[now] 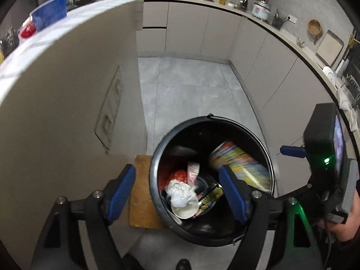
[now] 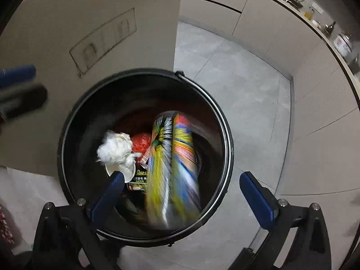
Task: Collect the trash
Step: 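Carry tissue and spray can over the black bin and open both tools, then move both tools back from the bin toward the table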
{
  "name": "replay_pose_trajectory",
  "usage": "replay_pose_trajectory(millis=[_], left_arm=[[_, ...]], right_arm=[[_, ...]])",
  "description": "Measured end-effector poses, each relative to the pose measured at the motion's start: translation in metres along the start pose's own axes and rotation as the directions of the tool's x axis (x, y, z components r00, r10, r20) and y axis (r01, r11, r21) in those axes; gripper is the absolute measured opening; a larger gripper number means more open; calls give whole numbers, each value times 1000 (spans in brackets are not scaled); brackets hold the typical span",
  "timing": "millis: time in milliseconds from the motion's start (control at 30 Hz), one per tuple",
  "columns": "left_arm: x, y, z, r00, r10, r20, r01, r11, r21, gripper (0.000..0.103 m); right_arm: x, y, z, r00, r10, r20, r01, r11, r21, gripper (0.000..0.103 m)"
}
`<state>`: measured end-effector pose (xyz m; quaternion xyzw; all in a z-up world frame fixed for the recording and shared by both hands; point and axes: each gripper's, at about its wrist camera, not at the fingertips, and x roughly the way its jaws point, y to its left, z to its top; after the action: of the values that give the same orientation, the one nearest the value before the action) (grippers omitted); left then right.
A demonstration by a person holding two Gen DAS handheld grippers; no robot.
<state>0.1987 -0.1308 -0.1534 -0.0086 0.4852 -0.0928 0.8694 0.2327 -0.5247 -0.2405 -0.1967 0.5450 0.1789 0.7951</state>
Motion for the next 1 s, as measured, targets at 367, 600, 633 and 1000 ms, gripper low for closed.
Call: replay_pose_trajectory(millis=[367,600,633,1000], left_arm=[[-11,9,6,1000,-6,20,7,999,-39,78],[-35,8,22,998,-26,56,28,999,-31,78],[-40,9,24,998,-26,64,28,999,-29,78],[-80,29,49,990,-21,140,28,998,-49,78]], right_arm=[[-31,-26,0,999,28,23,-32,972,233,103],[-62,-32,10,996,39,77,-62,948,311,103],[-64,-32,12,996,38,85,-63,947,316,103],[-120,-7,57,984,17,176,-64,963,260,103]])
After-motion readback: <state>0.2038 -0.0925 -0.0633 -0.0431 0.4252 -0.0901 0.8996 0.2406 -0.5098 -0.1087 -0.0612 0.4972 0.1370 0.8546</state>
